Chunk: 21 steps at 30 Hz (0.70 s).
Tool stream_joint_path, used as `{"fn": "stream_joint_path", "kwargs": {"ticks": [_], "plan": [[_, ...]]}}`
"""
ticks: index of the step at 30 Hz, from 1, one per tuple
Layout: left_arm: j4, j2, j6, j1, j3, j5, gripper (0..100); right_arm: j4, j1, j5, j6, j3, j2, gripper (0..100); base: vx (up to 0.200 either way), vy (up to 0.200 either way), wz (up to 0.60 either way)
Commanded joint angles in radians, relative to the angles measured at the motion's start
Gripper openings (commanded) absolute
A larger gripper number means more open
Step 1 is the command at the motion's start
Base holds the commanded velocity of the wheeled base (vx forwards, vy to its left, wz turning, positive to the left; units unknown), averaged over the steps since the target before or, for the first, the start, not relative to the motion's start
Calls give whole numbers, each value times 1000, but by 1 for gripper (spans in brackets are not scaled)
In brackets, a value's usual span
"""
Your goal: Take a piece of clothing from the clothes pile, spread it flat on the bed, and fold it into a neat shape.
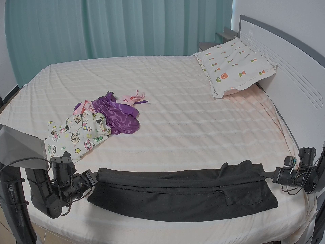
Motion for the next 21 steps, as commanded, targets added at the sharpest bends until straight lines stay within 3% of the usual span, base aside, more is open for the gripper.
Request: {"fn": "stream_joint_path", "kwargs": {"ticks": [1, 2, 8, 11, 17, 21], "plan": [[-118, 145, 5, -19, 77, 2, 100, -1, 4, -6, -26, 35, 27, 0, 0, 0, 0], [-156, 158, 2, -19, 91, 2, 100, -1, 4, -4, -24, 31, 26, 100, 0, 0, 0], [-188, 138, -26, -2, 137, -7, 100, -12, -16, -4, -4, 51, -28, 100, 0, 0, 0], [-188, 56, -83, 30, 155, -27, 100, -15, -28, -4, 36, 58, -73, 100, 0, 0, 0], [-188, -174, -155, 86, 228, -153, 100, -13, -33, -12, 149, 83, -206, 100, 0, 0, 0], [-188, -267, -202, 110, 258, -205, 100, -12, -21, -11, 180, 152, -298, 100, 0, 0, 0]]}}
